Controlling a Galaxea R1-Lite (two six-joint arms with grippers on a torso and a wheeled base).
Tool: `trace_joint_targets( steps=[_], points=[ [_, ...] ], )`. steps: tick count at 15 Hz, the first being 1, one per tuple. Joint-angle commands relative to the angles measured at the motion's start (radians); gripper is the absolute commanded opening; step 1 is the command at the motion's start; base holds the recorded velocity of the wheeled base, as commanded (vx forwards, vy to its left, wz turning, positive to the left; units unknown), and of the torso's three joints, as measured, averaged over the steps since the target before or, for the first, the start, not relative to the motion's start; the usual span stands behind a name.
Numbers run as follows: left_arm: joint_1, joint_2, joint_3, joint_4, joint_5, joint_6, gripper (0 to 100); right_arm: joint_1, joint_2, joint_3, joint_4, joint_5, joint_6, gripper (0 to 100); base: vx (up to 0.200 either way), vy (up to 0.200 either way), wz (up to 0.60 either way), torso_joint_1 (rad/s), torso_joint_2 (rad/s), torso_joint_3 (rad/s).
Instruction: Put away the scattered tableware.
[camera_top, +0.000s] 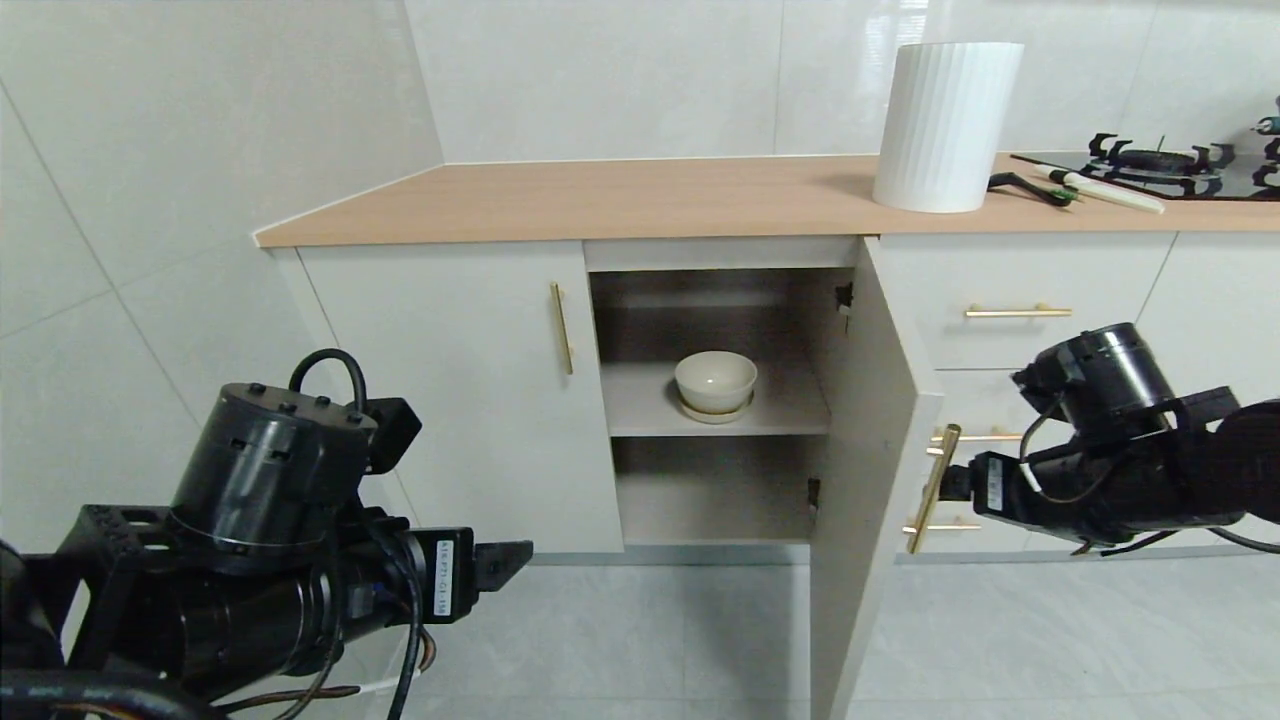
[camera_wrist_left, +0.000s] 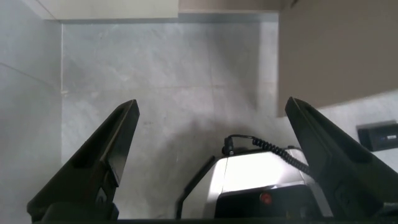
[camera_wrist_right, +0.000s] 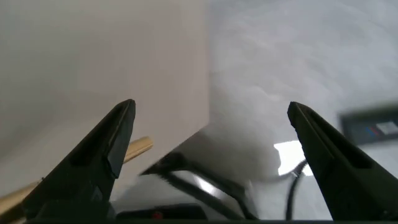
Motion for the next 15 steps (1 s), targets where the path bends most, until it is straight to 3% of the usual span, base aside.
trace_joint_targets(
  steps=[1,5,6,7,13,15],
  points=[
    [0.001,-0.019,-0.001,0.000,0.000,0.001,100,0.122,0.125,-0.077,-0.038,0.000,0.001,100,0.000,0.000,0.00,0.000,0.00,0.000],
    [0.003,-0.027,-0.001,0.000,0.000,0.006,100,0.182,0.252,-0.244,-0.081,0.024,-0.003,100,0.000,0.000,0.00,0.000,0.00,0.000],
    [0.003,-0.022,0.004,0.000,0.000,0.036,100,0.194,0.289,-0.302,-0.081,0.026,-0.005,100,0.000,0.000,0.00,0.000,0.00,0.000],
    [0.003,-0.021,0.006,0.001,0.000,0.038,100,0.196,0.302,-0.322,-0.081,0.024,-0.005,100,0.000,0.000,0.00,0.000,0.00,0.000],
    [0.003,-0.021,0.007,0.003,0.006,0.045,100,0.194,0.322,-0.322,-0.081,0.021,0.003,100,0.000,0.000,0.00,0.000,0.00,0.000],
    [0.003,-0.021,0.009,0.006,0.006,0.047,100,0.196,0.333,-0.322,-0.082,0.020,0.004,100,0.200,0.000,0.00,-0.002,0.00,0.000]
  ],
)
